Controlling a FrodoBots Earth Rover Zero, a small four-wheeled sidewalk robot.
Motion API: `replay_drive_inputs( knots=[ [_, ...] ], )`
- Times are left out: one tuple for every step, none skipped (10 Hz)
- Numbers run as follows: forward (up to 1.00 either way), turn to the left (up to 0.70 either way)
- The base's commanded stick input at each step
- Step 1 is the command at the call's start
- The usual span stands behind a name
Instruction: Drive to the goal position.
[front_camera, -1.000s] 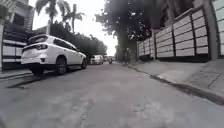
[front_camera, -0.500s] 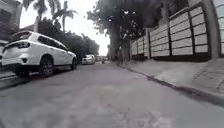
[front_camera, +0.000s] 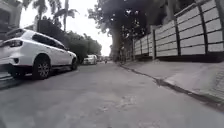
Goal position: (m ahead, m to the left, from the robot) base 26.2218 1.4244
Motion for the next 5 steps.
replay_drive_inputs(
  knots=[
    [1.00, 0.01],
    [1.00, 0.01],
    [1.00, 0.01],
    [1.00, 0.01],
    [1.00, 0.01]
  ],
)
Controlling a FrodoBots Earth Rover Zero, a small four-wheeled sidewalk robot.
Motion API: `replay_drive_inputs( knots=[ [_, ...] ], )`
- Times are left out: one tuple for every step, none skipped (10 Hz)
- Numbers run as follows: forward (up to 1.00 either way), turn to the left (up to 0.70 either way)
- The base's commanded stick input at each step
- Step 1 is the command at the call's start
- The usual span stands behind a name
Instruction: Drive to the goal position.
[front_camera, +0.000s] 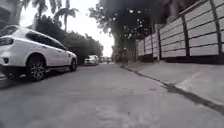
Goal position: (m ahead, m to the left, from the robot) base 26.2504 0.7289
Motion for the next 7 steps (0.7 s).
replay_drive_inputs(
  knots=[
    [1.00, 0.01],
    [1.00, 0.01],
    [1.00, 0.01],
    [1.00, 0.01],
    [1.00, 0.01],
    [1.00, 0.01],
    [1.00, 0.01]
  ],
)
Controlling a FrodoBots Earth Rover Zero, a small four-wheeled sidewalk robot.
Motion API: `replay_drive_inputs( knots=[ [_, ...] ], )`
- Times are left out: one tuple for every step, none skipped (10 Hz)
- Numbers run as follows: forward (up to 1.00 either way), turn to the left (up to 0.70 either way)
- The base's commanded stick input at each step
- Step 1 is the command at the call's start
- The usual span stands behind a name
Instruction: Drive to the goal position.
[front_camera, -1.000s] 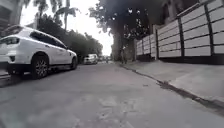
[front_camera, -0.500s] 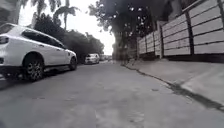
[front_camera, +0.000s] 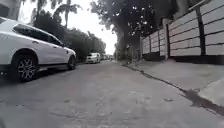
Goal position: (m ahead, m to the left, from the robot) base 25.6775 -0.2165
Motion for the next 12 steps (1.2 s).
replay_drive_inputs(
  knots=[
    [1.00, 0.01],
    [1.00, 0.01],
    [1.00, 0.01],
    [1.00, 0.01],
    [1.00, 0.01],
    [1.00, 0.01],
    [1.00, 0.01],
    [1.00, 0.01],
    [1.00, 0.01],
    [1.00, 0.01],
    [1.00, 0.01],
    [1.00, 0.01]
  ],
)
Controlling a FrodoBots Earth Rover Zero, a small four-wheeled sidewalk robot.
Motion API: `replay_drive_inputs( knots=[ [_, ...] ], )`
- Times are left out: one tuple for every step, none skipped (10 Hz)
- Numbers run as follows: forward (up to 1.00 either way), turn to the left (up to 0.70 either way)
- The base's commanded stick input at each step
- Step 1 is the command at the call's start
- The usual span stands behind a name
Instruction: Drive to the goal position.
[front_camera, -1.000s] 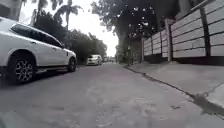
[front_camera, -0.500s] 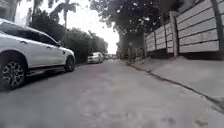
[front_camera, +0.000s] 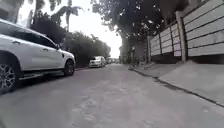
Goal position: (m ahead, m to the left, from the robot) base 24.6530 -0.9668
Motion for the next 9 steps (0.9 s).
replay_drive_inputs(
  knots=[
    [1.00, 0.01],
    [1.00, -0.08],
    [1.00, -0.11],
    [1.00, 0.01],
    [1.00, 0.01],
    [1.00, 0.01],
    [1.00, 0.01],
    [1.00, 0.01],
    [1.00, 0.01]
  ],
)
